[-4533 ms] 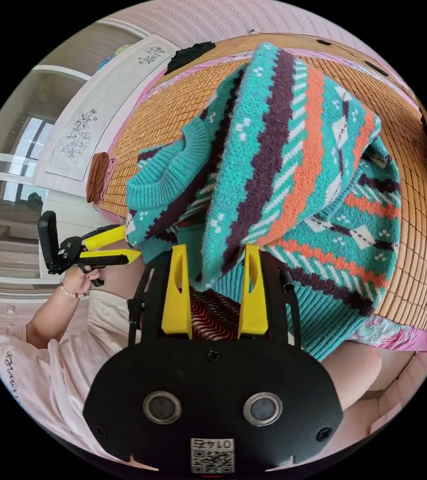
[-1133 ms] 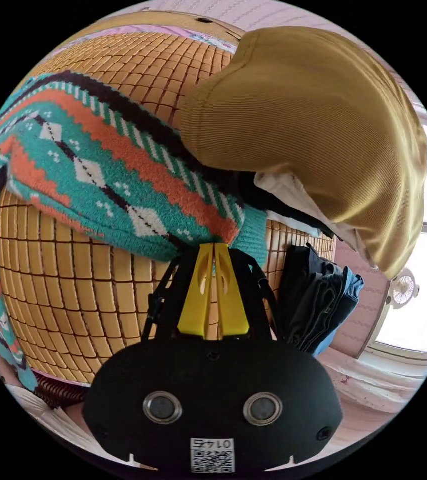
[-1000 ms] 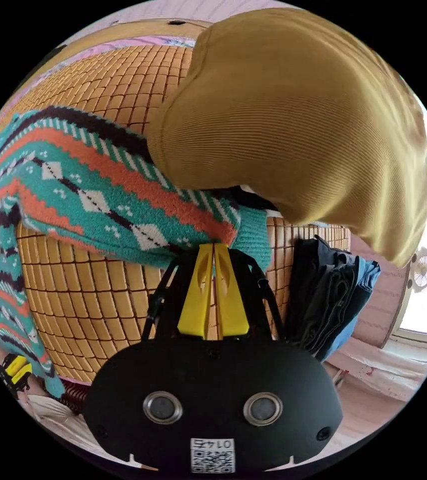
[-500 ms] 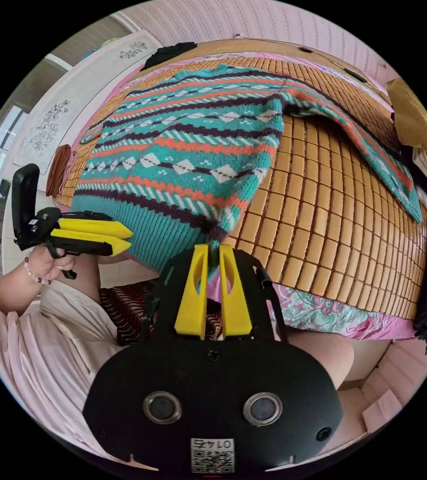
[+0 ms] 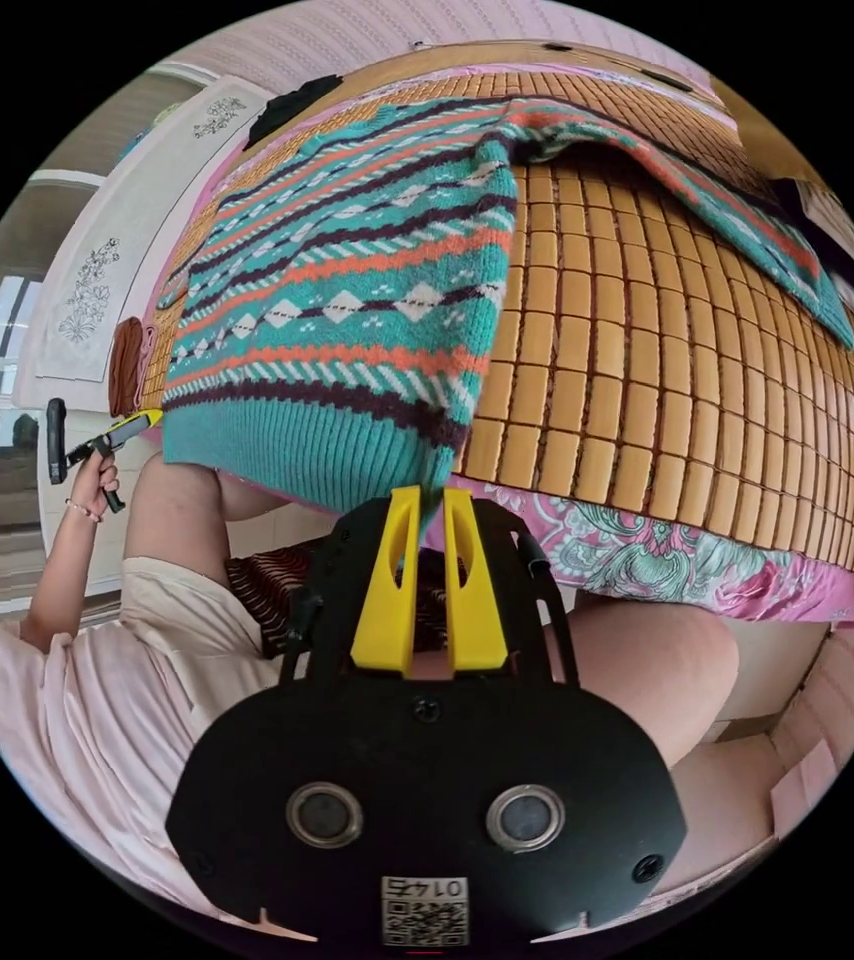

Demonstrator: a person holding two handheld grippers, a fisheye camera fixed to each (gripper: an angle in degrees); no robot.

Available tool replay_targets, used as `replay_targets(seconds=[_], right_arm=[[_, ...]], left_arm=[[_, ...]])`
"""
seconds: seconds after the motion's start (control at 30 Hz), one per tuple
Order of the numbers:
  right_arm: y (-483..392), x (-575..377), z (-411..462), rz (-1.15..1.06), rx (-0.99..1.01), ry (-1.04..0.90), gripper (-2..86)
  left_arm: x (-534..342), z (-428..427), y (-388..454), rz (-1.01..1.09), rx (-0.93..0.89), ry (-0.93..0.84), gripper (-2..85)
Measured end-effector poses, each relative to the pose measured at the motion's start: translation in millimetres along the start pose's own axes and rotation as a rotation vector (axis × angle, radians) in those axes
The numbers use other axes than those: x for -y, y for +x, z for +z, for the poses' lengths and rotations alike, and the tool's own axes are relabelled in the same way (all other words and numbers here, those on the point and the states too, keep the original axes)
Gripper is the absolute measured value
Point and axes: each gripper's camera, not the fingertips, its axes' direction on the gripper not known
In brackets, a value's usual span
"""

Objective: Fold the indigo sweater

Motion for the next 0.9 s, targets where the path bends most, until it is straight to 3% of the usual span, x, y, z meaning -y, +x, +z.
replay_targets(seconds=[0.13,0.27,0.4,0.53,0.73,0.9], right_arm=[[-14.1,4.7,16.7,-0.031,-0.044,-0.056,4.3],[-24.6,11.3,8.0,-0.059,-0.016,-0.071,2.8],[-34.9,8.5,10.8,-0.084,-0.043,-0.073,2.2],[-44.5,10.9,31.8,-0.068,-0.092,-0.134,1.7],[-64.7,5.7,24.7,-0.088,-0.133,-0.098,0.3],[-128.7,29.5,10.3,-0.257,-0.261,0.057,-0.2]], left_arm=[[12.2,21.7,-13.6,-0.045,-0.107,-0.085,9.8],[25.9,6.1,-9.0,0.026,-0.092,-0.113,3.9],[21.7,-23.2,-5.4,0.065,-0.103,-0.062,3.6],[24.4,1.5,6.1,0.105,-0.057,-0.169,4.4],[18.2,-38.6,4.9,0.169,0.007,-0.130,5.9],[22.7,-88.4,-5.6,0.133,-0.009,0.010,4.8]])
